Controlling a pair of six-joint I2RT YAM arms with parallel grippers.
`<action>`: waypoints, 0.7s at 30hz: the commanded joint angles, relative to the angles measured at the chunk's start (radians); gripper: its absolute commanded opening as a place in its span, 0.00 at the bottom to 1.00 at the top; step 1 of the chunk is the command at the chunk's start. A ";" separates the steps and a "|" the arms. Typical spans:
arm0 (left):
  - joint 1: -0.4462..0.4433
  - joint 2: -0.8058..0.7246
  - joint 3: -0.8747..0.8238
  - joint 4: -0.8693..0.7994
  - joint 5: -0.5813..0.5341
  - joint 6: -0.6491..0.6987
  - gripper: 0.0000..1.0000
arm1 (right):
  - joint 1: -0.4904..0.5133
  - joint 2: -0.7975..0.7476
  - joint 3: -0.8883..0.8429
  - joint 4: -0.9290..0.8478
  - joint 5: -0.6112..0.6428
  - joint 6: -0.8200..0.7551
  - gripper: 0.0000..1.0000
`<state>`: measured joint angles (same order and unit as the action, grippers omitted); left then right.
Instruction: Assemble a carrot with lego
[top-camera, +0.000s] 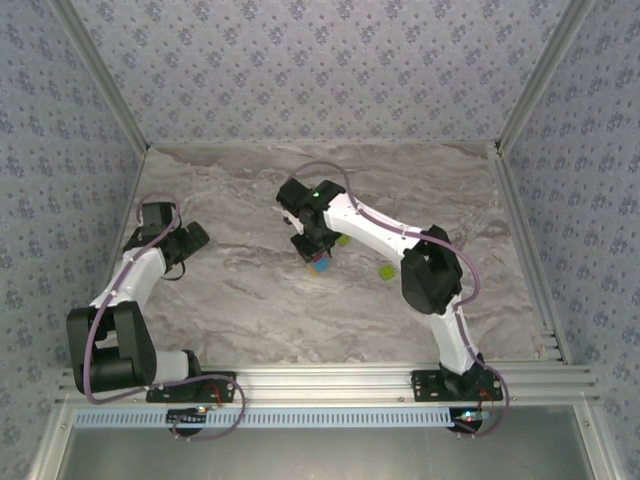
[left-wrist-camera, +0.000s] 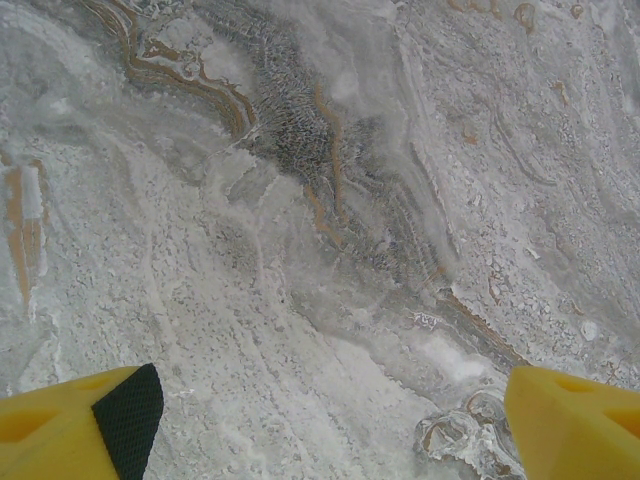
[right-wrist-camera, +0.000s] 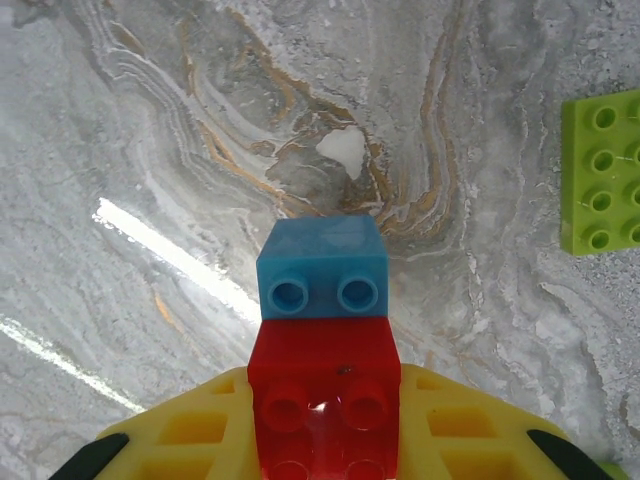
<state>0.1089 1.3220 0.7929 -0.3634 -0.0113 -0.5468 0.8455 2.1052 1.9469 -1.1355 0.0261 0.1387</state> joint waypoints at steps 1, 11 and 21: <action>-0.005 -0.024 0.026 0.000 0.010 0.013 0.90 | 0.012 -0.007 0.047 -0.045 -0.008 -0.016 0.26; -0.005 -0.018 0.030 -0.002 0.011 0.013 0.90 | 0.062 0.045 0.046 -0.026 -0.003 -0.069 0.26; -0.005 -0.009 0.040 -0.002 0.013 0.012 0.90 | 0.075 0.069 0.042 -0.026 -0.005 -0.111 0.27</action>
<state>0.1089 1.3220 0.7929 -0.3634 -0.0113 -0.5468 0.9134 2.1551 1.9736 -1.1366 0.0193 0.0544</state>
